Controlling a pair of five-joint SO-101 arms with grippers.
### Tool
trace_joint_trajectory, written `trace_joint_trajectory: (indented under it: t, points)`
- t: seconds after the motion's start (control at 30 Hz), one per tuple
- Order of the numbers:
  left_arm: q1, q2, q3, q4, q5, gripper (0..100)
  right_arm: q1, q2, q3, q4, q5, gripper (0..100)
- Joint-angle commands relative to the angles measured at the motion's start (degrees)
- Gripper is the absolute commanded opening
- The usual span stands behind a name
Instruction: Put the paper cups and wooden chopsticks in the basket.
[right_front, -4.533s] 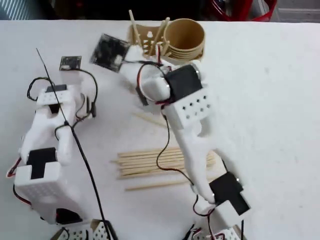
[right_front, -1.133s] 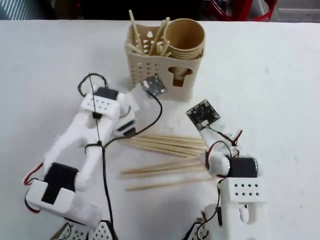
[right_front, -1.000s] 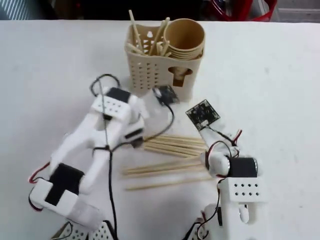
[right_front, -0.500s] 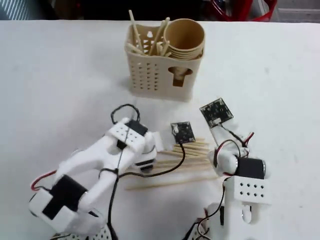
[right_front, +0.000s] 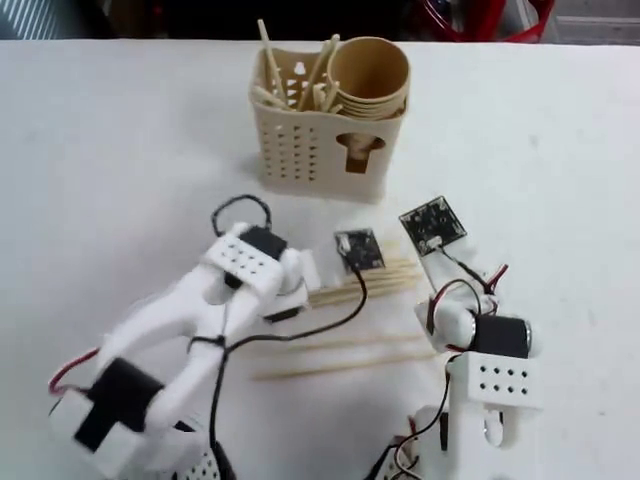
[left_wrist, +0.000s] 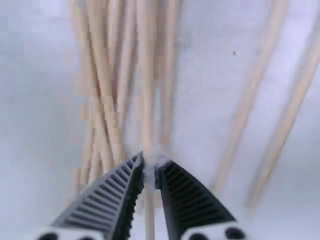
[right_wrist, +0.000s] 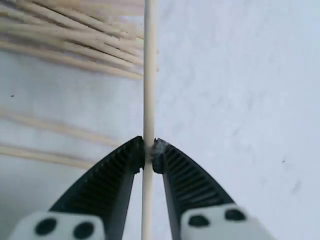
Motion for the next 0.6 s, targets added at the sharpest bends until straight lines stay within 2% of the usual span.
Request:
trace_joint_trajectory:
  t: [0.0, 0.1, 0.2, 0.43, 0.57]
  points:
    - [-1.7, -11.4, -4.7, 7.8, -0.8, 2, 0.1, -1.0, -0.4, 0.0, -0.5, 1.7]
    - [-2.1, -18.4, -7.4, 14.2, -2.4, 2, 0.1, -1.0, -0.4, 0.0, -0.5, 1.7]
    - [-2.7, -23.8, -8.4, 16.8, -2.2, 2, 0.1, -1.0, -0.4, 0.0, -0.5, 1.7]
    - [-10.6, -31.2, -10.3, 11.6, 5.4, 2, 0.1, -1.0, -0.4, 0.0, -0.5, 1.7]
    - [-11.9, -33.3, -15.8, 11.4, 9.0, 2, 0.1, -1.0, -0.4, 0.0, -0.5, 1.7]
